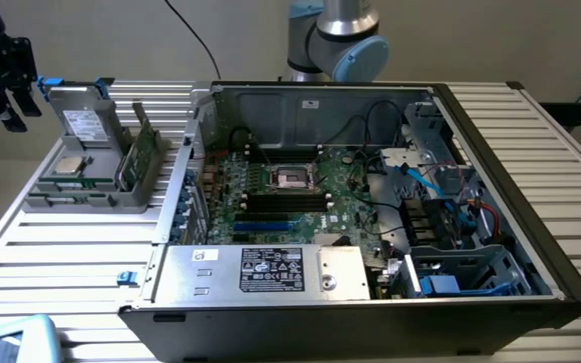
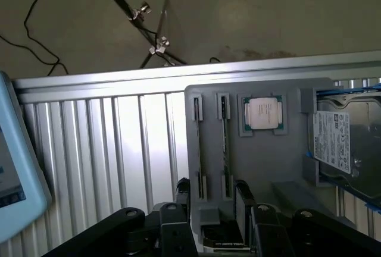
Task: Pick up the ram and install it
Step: 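Pick up the ram and move it above insertion slot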
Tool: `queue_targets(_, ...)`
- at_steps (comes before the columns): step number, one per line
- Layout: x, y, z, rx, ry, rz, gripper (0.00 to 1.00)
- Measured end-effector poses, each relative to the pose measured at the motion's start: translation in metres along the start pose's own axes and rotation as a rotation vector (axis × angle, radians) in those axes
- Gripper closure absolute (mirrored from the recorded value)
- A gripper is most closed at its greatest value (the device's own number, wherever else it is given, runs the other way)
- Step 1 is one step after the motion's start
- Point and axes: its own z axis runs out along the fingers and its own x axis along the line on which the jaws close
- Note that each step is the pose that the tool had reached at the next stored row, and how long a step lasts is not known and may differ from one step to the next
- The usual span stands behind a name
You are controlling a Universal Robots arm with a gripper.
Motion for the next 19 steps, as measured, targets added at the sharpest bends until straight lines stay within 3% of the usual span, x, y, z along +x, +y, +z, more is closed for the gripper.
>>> queue_targets(19, 0.0000, -0.0005, 0.0067, 0.0000, -0.0007, 0.000, 0.57)
